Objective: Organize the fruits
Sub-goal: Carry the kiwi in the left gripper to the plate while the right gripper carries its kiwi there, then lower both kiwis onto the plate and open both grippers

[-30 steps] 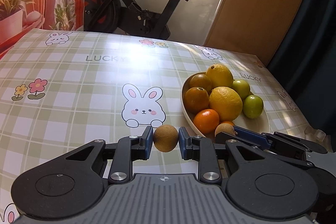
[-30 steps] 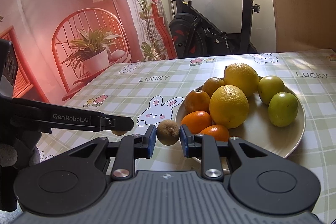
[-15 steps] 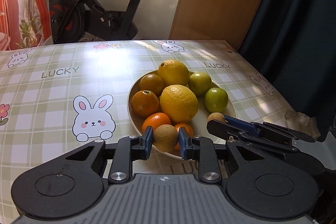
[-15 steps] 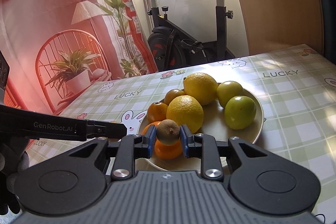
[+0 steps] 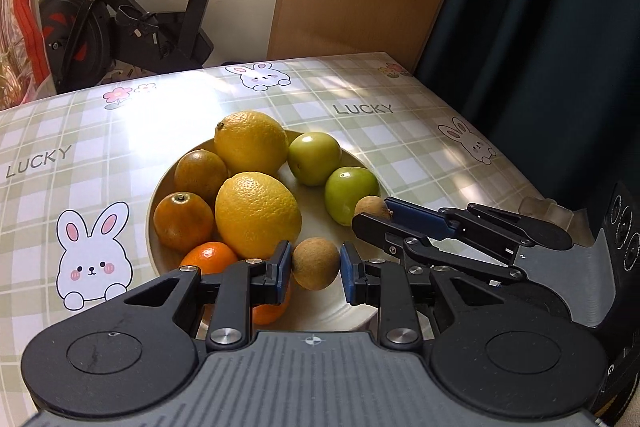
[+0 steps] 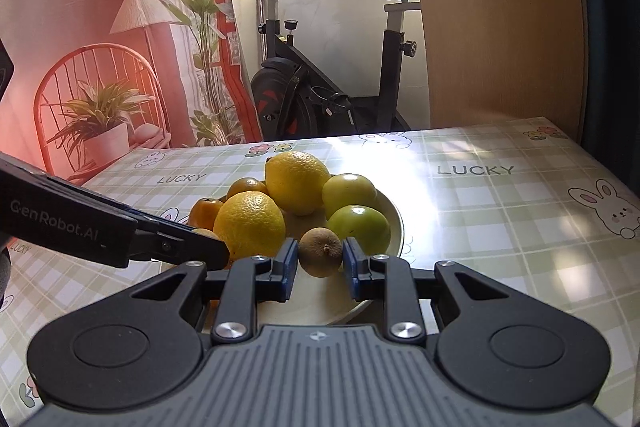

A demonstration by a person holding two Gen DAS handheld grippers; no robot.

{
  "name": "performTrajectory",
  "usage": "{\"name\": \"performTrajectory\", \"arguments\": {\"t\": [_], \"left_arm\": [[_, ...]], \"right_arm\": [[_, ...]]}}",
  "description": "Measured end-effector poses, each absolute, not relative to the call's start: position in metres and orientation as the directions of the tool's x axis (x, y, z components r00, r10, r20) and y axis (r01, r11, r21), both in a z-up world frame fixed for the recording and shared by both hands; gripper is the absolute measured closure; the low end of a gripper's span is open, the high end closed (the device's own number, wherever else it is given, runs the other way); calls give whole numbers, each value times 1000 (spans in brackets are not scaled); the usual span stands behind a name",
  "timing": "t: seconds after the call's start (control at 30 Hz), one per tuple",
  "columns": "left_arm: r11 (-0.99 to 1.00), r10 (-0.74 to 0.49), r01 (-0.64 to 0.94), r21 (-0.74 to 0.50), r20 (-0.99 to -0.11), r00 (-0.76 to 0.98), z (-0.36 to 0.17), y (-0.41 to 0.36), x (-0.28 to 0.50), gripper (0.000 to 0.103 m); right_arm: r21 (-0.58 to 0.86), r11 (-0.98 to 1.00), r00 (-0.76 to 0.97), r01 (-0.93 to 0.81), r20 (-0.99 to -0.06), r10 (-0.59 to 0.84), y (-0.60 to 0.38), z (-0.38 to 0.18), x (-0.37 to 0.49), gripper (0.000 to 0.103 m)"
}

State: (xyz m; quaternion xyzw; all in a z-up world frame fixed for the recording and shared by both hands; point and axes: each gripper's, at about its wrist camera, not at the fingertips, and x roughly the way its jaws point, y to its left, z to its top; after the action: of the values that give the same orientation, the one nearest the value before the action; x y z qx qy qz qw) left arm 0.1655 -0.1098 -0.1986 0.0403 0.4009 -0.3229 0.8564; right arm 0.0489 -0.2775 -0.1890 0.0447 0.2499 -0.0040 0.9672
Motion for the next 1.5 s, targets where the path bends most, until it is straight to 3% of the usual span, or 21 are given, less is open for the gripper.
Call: {"name": "performTrajectory", "arguments": {"t": [1.27,1.5], "left_arm": [[787,-541,556,-268,-735,410,-225,-108,174,75],[785,-549,549,-287,-731,405,-222,-105,172,69]], "right_arm": [[167,986,857,26,-511,64,-293,-204,54,76],[166,986,857,26,-511,64,-293,-204,54,76]]}}
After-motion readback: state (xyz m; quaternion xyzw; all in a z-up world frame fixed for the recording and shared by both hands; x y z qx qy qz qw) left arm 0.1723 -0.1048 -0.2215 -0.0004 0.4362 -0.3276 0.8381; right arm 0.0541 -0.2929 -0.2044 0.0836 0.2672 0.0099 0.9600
